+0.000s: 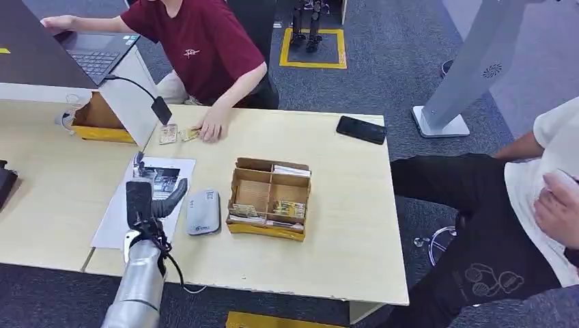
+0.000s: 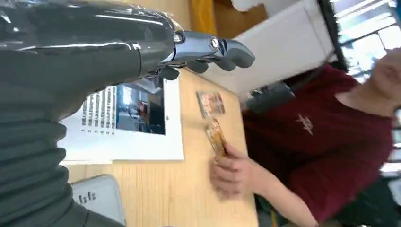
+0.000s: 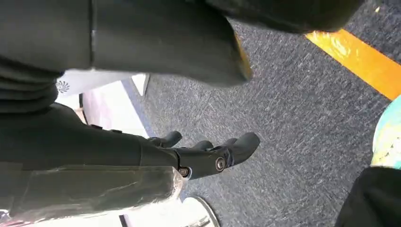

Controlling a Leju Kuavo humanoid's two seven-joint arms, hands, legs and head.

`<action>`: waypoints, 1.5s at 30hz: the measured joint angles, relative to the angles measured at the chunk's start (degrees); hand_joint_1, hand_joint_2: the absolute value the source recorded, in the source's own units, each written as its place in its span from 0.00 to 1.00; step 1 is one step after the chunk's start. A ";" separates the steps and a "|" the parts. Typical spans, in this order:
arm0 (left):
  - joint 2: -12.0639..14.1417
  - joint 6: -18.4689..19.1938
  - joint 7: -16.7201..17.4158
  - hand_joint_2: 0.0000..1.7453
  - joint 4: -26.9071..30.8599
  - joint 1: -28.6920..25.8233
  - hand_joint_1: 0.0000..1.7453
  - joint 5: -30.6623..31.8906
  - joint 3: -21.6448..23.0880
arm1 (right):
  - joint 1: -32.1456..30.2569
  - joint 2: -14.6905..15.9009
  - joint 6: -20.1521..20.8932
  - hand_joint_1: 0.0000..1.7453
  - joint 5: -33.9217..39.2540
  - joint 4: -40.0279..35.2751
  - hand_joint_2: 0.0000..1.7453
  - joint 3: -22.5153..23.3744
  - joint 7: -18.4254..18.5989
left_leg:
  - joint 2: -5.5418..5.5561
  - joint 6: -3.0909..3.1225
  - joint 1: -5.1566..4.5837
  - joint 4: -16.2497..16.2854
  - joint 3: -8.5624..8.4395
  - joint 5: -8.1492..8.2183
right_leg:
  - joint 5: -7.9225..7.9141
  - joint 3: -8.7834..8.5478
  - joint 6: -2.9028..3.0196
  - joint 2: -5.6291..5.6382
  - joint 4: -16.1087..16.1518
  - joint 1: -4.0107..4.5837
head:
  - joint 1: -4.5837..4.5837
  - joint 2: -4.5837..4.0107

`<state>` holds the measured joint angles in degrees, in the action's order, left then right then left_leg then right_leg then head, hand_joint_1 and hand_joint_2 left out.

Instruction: Pass the card to the sensor for recognition and then transmit it.

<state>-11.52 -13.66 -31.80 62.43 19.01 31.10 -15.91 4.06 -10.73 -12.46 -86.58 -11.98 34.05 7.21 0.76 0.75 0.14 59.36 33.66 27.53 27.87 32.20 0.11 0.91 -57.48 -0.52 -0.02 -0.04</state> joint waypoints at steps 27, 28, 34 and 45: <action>2.06 -25.58 22.78 1.00 10.61 -12.77 0.00 57.03 42.53 | 0.09 -0.28 -1.16 0.00 -0.15 -0.02 0.00 4.65 0.26 | 0.02 0.08 -0.03 0.02 0.04 0.06 | 0.00 0.03 -0.02 -0.09 0.03 -0.02 | 0.00 0.00; 2.16 -25.62 23.43 1.00 9.20 -12.09 0.00 57.42 42.51 | 0.11 -0.28 -1.09 0.00 -0.15 -0.02 0.00 4.65 0.35 | 0.02 0.09 -0.03 0.02 0.04 0.05 | 0.00 0.02 -0.02 -0.09 0.03 -0.02 | 0.00 0.00; 2.43 -25.75 22.62 1.00 3.16 -9.20 0.00 55.10 41.96 | 0.16 -0.28 -1.09 0.00 -0.15 -0.02 0.00 4.65 0.46 | 0.03 0.08 -0.03 0.02 0.05 0.05 | 0.00 0.02 -0.02 -0.09 0.02 -0.02 | 0.00 0.00; 2.43 -25.80 22.45 1.00 -0.58 -8.20 0.00 55.30 40.04 | 0.19 -0.28 -1.00 0.00 -0.15 -0.02 0.00 4.63 0.37 | 0.03 0.09 -0.03 0.02 0.05 0.05 | 0.00 0.02 -0.02 -0.09 0.02 -0.02 | 0.00 0.00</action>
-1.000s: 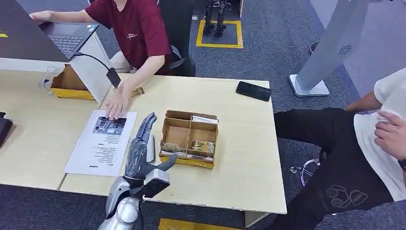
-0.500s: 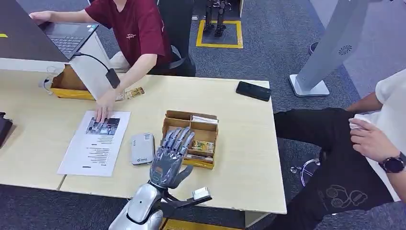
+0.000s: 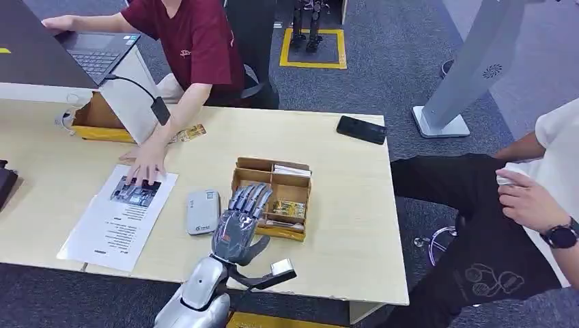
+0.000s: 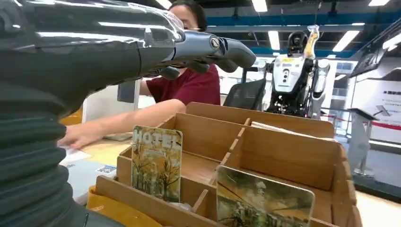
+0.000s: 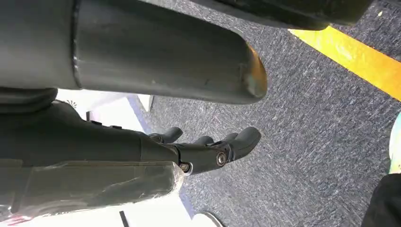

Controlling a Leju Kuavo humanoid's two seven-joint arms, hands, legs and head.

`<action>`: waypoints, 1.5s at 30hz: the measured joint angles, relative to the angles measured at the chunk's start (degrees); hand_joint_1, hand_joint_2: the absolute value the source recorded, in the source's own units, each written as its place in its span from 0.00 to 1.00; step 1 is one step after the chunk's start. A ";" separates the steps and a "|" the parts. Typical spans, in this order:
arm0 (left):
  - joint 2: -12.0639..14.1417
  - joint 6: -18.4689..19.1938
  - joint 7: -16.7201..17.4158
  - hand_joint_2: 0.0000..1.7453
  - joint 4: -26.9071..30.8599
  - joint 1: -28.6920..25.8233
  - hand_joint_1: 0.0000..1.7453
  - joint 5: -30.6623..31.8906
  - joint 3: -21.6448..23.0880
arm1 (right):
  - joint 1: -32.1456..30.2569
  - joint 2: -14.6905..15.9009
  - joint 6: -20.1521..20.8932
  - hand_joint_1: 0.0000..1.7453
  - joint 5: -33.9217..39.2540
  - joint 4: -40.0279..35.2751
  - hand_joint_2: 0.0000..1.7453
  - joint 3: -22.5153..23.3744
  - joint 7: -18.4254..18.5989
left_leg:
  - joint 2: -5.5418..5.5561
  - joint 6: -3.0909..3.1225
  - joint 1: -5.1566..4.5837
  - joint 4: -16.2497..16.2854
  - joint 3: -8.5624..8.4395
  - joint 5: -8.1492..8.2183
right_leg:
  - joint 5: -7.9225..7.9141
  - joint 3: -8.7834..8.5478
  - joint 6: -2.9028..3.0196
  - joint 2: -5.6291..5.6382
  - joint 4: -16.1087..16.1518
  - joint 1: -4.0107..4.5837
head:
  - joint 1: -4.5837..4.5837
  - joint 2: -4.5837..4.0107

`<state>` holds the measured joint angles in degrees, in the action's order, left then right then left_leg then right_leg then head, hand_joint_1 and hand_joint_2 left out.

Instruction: Pass the card to the sensor for recognition and then transmit it.

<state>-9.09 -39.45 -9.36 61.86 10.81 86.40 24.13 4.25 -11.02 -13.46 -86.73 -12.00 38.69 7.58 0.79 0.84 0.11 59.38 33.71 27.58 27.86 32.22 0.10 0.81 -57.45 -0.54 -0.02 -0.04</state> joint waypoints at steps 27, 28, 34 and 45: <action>1.07 -0.11 -3.50 1.00 0.55 1.99 0.00 -5.84 -6.16 | 0.02 0.00 -0.20 0.00 0.00 0.00 0.00 -0.09 -0.24 | 0.01 -0.01 0.00 0.00 0.00 -0.01 | 0.00 0.00 0.00 0.00 -0.01 0.00 | 0.00 0.00; 1.07 -0.11 -3.50 1.00 0.42 2.03 0.00 -5.84 -6.16 | 0.02 0.00 -0.20 0.00 0.00 0.00 0.00 -0.09 -0.24 | 0.01 -0.01 0.00 0.00 0.00 -0.01 | 0.00 0.00 0.00 0.00 -0.01 0.00 | 0.00 0.00; 1.07 -0.11 -3.61 1.00 -0.53 2.05 0.00 -5.79 -6.16 | 0.03 0.00 -0.24 0.00 0.00 -0.02 0.00 -0.09 -0.22 | 0.01 -0.01 0.00 0.00 0.00 -0.01 | 0.00 0.00 0.00 0.00 -0.01 0.00 | 0.00 0.00; 1.16 -0.11 -2.34 1.00 -1.77 2.45 0.00 -4.39 -6.32 | 0.03 0.00 -0.24 0.00 0.00 -0.02 0.00 -0.35 -0.24 | 0.01 -0.01 0.00 0.00 0.00 -0.01 | 0.00 -0.01 0.00 0.00 -0.01 0.00 | 0.00 0.00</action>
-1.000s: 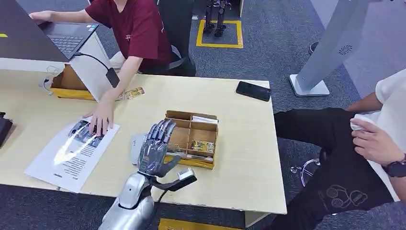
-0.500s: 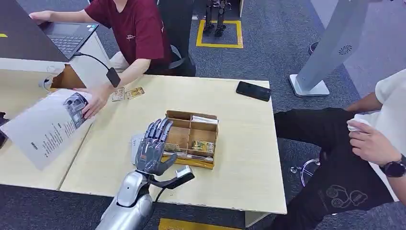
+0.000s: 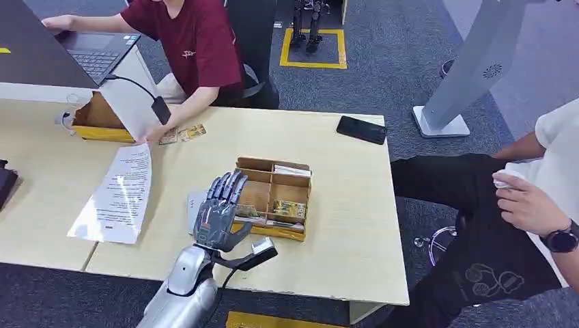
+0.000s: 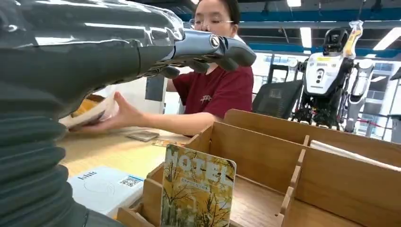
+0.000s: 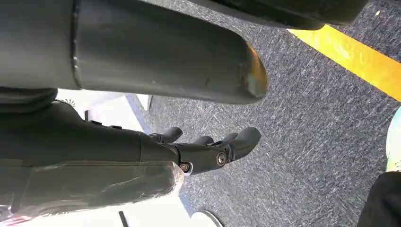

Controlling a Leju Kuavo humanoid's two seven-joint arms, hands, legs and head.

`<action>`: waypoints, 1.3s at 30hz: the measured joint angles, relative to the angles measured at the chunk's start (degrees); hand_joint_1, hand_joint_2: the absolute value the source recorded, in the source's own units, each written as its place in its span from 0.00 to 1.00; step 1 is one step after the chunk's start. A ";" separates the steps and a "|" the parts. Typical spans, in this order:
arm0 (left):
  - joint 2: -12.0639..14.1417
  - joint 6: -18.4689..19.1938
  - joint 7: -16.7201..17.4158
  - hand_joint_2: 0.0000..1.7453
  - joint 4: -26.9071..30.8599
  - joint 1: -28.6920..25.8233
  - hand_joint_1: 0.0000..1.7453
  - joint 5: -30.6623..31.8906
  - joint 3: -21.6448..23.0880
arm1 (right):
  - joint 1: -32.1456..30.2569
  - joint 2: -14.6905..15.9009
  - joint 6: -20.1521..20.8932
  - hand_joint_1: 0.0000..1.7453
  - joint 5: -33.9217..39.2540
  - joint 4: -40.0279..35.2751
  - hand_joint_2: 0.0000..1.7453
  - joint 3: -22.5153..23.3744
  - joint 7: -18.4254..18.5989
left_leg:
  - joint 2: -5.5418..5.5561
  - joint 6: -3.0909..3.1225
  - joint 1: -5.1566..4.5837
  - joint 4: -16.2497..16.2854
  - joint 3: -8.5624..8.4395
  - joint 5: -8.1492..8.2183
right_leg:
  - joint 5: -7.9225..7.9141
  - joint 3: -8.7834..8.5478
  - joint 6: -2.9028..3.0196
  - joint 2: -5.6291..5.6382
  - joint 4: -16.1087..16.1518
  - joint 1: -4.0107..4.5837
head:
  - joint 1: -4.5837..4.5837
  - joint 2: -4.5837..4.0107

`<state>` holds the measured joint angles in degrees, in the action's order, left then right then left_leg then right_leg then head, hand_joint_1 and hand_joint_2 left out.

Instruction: Pass the card to the sensor for recognition and then transmit it.

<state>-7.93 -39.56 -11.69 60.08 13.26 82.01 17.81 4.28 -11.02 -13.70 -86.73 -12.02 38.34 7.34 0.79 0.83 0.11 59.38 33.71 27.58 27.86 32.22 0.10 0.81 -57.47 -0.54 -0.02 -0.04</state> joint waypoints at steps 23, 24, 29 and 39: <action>0.85 0.26 -1.20 1.00 -1.53 -0.15 0.95 -2.84 -0.57 | 0.01 0.00 -0.02 0.00 0.00 -0.02 0.00 -1.03 -1.09 | 0.00 0.00 0.00 0.00 0.00 0.00 | 0.00 -0.01 0.00 0.00 0.00 0.00 | 0.00 0.00; 0.89 0.33 -1.22 1.00 -1.53 -0.16 1.00 -2.89 -0.59 | 0.01 0.00 -0.02 0.00 0.00 -0.02 0.00 -1.05 -1.11 | 0.00 0.00 0.00 0.00 0.00 0.00 | 0.00 -0.01 0.00 0.00 0.00 0.00 | 0.00 0.00; 1.29 0.70 -1.64 1.00 -1.53 -0.18 1.00 -3.37 -0.85 | 0.01 0.00 -0.09 0.00 0.00 -0.02 0.00 -1.09 -1.31 | 0.00 0.00 0.00 0.00 -0.01 0.00 | 0.00 -0.02 0.00 0.00 0.00 0.00 | 0.00 0.00; 1.29 1.29 -2.40 1.00 -1.49 -0.18 0.86 -4.20 -1.05 | 0.01 0.00 -0.04 0.00 0.00 -0.02 0.00 -1.09 -1.27 | 0.01 -0.01 0.00 0.00 -0.02 -0.01 | 0.00 -0.04 0.00 -0.01 0.00 0.00 | 0.00 0.00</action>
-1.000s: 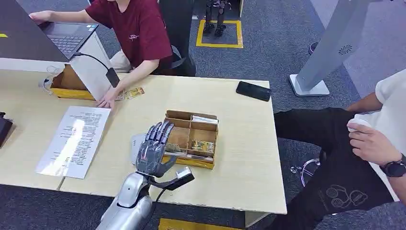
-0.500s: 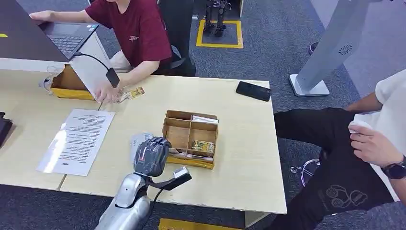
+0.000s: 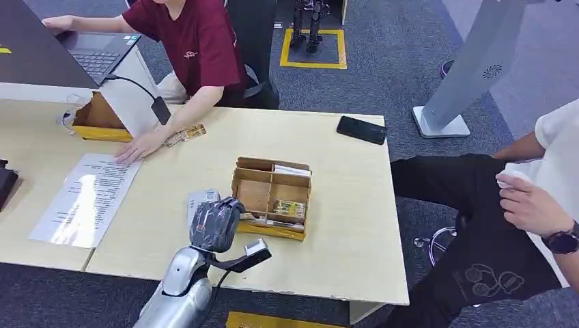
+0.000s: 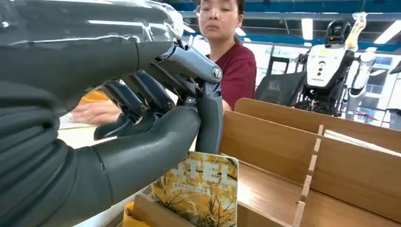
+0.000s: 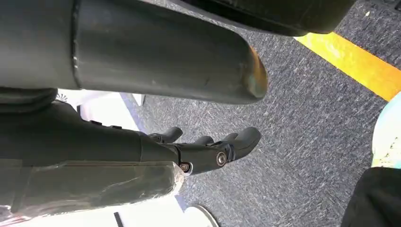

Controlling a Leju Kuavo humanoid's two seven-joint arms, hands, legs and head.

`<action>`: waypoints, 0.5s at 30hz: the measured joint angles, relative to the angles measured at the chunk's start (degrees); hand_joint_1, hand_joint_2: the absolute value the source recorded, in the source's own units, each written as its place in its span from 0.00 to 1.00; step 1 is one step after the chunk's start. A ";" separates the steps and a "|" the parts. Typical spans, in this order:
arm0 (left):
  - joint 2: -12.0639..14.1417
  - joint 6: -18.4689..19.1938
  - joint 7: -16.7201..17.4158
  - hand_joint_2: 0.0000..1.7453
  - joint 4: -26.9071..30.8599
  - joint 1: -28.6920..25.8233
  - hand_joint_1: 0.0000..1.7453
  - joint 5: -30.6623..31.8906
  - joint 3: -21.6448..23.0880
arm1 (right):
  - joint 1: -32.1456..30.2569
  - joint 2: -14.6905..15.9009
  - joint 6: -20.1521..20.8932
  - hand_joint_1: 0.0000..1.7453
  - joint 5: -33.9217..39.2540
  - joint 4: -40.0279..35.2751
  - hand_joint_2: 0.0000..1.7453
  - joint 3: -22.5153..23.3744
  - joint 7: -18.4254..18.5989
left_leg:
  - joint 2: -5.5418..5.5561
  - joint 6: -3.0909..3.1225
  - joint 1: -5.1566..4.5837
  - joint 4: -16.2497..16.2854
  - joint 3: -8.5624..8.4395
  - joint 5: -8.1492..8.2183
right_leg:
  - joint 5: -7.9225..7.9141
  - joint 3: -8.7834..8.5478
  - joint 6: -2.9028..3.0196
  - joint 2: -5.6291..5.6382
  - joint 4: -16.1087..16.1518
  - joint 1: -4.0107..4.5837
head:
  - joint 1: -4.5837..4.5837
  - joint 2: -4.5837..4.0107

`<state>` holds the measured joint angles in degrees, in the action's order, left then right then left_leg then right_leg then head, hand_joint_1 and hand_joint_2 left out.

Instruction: Pass the card to the sensor for recognition and then transmit it.

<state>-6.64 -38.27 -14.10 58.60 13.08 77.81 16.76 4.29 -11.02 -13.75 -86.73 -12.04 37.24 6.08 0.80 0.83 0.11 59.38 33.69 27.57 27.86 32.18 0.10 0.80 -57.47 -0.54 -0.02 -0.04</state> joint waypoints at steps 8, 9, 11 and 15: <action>-0.04 -0.13 -0.92 1.00 0.07 -0.51 0.00 -1.03 -0.15 | -0.02 0.00 0.11 0.00 0.00 0.00 0.00 0.00 0.02 | 0.00 -0.01 0.00 0.00 -0.02 -0.02 | -0.01 0.00 0.00 -0.01 0.00 0.00 | 0.00 0.00; -0.02 -0.13 -0.96 1.00 0.07 -0.54 0.00 -1.03 -0.18 | -0.01 0.00 0.11 0.00 0.00 0.00 0.00 0.00 0.02 | 0.02 0.01 0.00 0.00 -0.02 -0.03 | -0.01 -0.01 0.00 -0.01 0.00 0.00 | 0.00 0.00; -0.04 -0.15 -0.96 1.00 0.07 -0.61 0.00 -1.03 -0.22 | 0.03 0.00 0.11 0.00 -0.02 0.00 0.00 0.00 0.00 | 0.02 0.02 0.00 0.00 -0.01 -0.03 | -0.01 -0.01 0.00 -0.01 0.00 0.00 | 0.00 0.00; -0.04 -0.09 -0.98 1.00 0.11 -0.73 0.00 -1.03 -0.26 | 0.02 0.00 0.24 0.00 0.00 0.00 0.00 -0.02 0.00 | 0.02 0.02 0.00 0.00 0.00 -0.03 | -0.01 0.00 0.00 -0.01 0.00 0.00 | 0.00 0.00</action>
<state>-6.69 -38.36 -15.08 58.71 12.35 76.78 16.50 4.30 -11.02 -13.51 -86.73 -12.04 37.22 6.08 0.82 0.84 0.11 59.38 33.69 27.54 27.86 32.17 0.10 0.79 -57.47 -0.54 -0.02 -0.04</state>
